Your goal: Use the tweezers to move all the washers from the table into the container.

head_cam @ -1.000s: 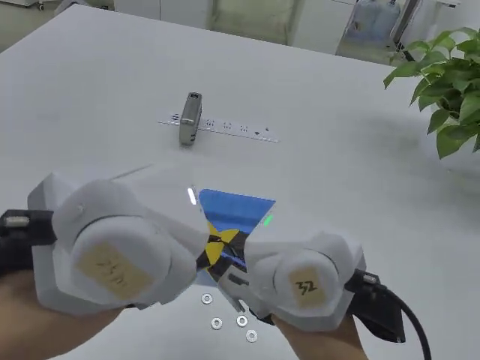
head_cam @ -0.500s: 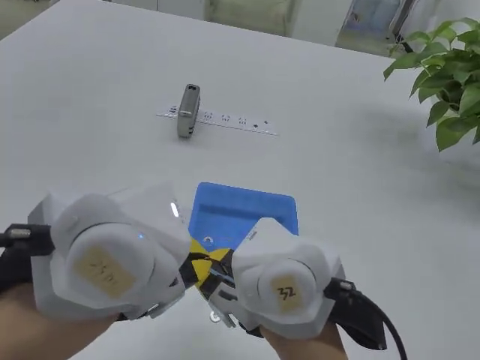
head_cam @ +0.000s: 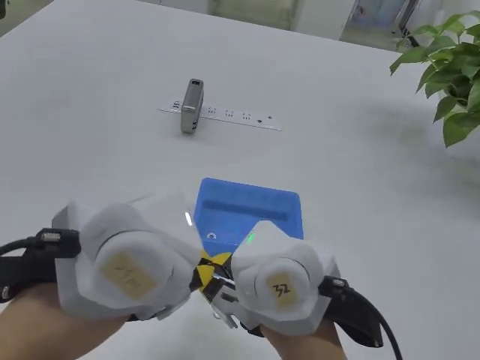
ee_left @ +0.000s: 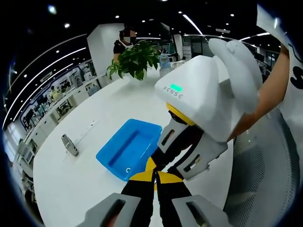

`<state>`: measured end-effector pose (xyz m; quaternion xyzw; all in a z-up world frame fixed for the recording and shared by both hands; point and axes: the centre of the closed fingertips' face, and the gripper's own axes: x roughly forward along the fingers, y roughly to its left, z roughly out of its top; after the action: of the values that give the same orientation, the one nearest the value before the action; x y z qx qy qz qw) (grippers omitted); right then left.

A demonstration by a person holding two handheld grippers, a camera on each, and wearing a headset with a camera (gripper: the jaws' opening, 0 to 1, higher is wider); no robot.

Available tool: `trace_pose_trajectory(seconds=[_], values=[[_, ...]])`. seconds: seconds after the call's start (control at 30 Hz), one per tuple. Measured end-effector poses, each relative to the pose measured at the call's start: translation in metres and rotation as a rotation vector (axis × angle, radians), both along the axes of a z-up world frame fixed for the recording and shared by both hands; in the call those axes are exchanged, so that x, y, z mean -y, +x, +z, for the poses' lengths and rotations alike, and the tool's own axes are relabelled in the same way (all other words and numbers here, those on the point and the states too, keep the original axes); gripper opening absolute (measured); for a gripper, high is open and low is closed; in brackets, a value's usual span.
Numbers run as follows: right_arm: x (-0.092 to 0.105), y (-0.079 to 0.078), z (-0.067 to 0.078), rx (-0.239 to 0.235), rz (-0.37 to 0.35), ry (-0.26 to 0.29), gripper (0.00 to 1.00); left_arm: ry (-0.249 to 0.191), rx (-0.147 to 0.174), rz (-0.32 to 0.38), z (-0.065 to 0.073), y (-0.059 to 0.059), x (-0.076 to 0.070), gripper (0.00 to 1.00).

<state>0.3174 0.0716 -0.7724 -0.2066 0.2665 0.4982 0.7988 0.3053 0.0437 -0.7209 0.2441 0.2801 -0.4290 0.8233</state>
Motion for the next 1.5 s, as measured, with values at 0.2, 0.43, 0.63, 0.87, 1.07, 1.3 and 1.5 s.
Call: trace_pose_trajectory(seconds=[0.2, 0.43, 0.63, 0.87, 1.07, 1.3, 1.5], values=[[0.001, 0.0, -0.002, 0.007, 0.0, -0.002, 0.06, -0.003, 0.001, -0.003, -0.002, 0.001, 0.001, 0.0], [0.001, 0.0, -0.003, 0.022, 0.012, -0.014, 0.04, -0.001, -0.002, -0.004, -0.002, 0.0, 0.002, 0.0], [0.002, 0.0, -0.003, 0.047, 0.021, -0.037, 0.03, 0.007, -0.001, -0.014, -0.002, 0.0, 0.004, 0.0], [0.001, -0.002, 0.001, 0.056, 0.022, -0.041, 0.03, 0.032, 0.012, -0.031, 0.003, -0.003, 0.004, 0.0], [0.002, 0.002, 0.019, 0.08, 0.01, -0.024, 0.03, 0.03, 0.043, -0.033, 0.02, 0.0, 0.005, 0.0], [0.005, 0.006, 0.037, 0.103, -0.007, -0.011, 0.03, 0.013, 0.085, -0.045, 0.038, 0.003, 0.009, 0.0], [0.008, 0.011, 0.043, 0.125, -0.016, -0.015, 0.03, -0.006, 0.122, -0.051, 0.043, 0.008, 0.013, 0.0]])
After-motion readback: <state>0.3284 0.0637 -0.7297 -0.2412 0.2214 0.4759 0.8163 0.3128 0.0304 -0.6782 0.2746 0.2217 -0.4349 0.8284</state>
